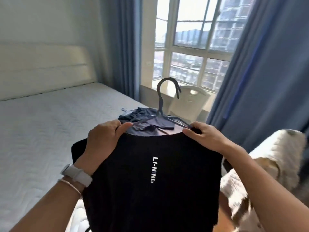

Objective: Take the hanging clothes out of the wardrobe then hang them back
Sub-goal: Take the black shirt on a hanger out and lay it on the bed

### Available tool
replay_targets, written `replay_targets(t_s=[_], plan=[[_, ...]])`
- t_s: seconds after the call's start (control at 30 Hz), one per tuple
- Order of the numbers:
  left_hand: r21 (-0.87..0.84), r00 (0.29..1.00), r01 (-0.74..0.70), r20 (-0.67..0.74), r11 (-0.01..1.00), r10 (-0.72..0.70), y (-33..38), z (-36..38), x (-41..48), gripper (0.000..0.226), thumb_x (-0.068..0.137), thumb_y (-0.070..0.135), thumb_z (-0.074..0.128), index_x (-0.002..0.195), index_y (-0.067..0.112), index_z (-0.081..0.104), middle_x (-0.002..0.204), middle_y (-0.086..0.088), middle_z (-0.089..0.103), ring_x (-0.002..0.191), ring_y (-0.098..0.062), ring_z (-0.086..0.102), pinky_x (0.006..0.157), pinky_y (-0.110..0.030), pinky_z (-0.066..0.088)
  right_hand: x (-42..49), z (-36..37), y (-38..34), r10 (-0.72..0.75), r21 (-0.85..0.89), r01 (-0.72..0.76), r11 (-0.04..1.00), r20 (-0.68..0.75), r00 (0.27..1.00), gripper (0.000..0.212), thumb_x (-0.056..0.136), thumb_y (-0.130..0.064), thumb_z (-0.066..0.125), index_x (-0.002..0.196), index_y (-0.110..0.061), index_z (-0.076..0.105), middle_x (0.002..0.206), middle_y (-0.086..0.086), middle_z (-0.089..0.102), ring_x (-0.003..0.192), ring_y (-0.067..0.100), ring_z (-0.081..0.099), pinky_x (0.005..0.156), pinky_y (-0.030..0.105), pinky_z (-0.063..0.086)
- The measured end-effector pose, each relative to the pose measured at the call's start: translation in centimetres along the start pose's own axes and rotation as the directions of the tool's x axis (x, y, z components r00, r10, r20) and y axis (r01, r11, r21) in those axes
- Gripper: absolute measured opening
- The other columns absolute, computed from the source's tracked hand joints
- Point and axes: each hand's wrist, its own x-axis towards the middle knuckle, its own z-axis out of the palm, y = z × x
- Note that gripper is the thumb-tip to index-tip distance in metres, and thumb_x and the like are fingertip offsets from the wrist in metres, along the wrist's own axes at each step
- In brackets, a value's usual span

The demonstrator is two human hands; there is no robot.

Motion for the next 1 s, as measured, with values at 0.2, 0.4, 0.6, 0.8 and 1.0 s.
replay_targets(t_s=[0.2,0.4,0.6,0.8,1.0], plan=[[0.095,0.979,0.2,0.003,0.975,-0.202,-3.0,0.9,2.9,0.059,0.07,0.082,0.013,0.05,0.028,0.026,0.043,0.01,0.029,0.04,-0.013,0.033,0.041,-0.022,0.023,10.0,0.2,1.8,-0.151,-0.068,0.164,0.984,0.158,0.976,0.09,0.052,-0.087,0.045,0.115,-0.022,0.057,0.109,0.002,0.066,0.099,0.024,0.062,0.09,0.044,0.049],[0.141,0.922,0.377,0.04,0.915,-0.386,-6.5,1.3,6.7,0.044,0.07,0.051,0.067,0.068,0.009,0.052,0.052,0.007,0.042,0.053,-0.014,0.042,0.05,-0.02,0.03,19.3,2.5,-0.7,-0.328,-0.041,0.329,0.943,0.023,0.944,0.062,0.07,-0.07,0.051,0.101,-0.017,0.054,0.098,0.01,0.066,0.091,0.032,0.061,0.081,0.045,0.05],[0.342,0.955,0.262,0.044,0.902,-0.294,-13.0,1.2,11.1,0.054,0.057,0.047,0.073,0.078,0.003,0.05,0.07,-0.009,0.048,0.065,-0.027,0.048,0.061,-0.033,0.034,27.6,5.1,-5.1,-0.464,-0.098,0.457,0.884,-0.061,0.884,0.05,0.084,-0.055,0.051,0.104,-0.009,0.05,0.102,0.013,0.065,0.096,0.035,0.059,0.08,0.042,0.047],[0.46,0.948,0.309,-0.075,0.833,-0.311,-23.2,0.4,17.1,0.048,0.066,0.038,0.075,0.083,0.0,0.051,0.081,-0.019,0.054,0.071,-0.031,0.053,0.067,-0.042,0.044,38.7,9.0,-12.6,-0.592,-0.084,0.588,0.805,-0.047,0.804,0.042,0.09,-0.043,0.048,0.116,-0.01,0.046,0.119,0.009,0.06,0.112,0.031,0.053,0.094,0.042,0.039],[0.486,0.895,0.429,-0.114,0.762,-0.432,-31.7,0.2,22.8,0.047,0.071,0.031,0.074,0.102,0.001,0.056,0.101,-0.021,0.055,0.089,-0.035,0.055,0.08,-0.043,0.045,49.0,15.1,-18.7,-0.611,-0.055,0.61,0.79,-0.003,0.791,0.04,0.094,-0.033,0.045,0.127,-0.009,0.041,0.133,0.01,0.05,0.126,0.029,0.039,0.102,0.04,0.028]])
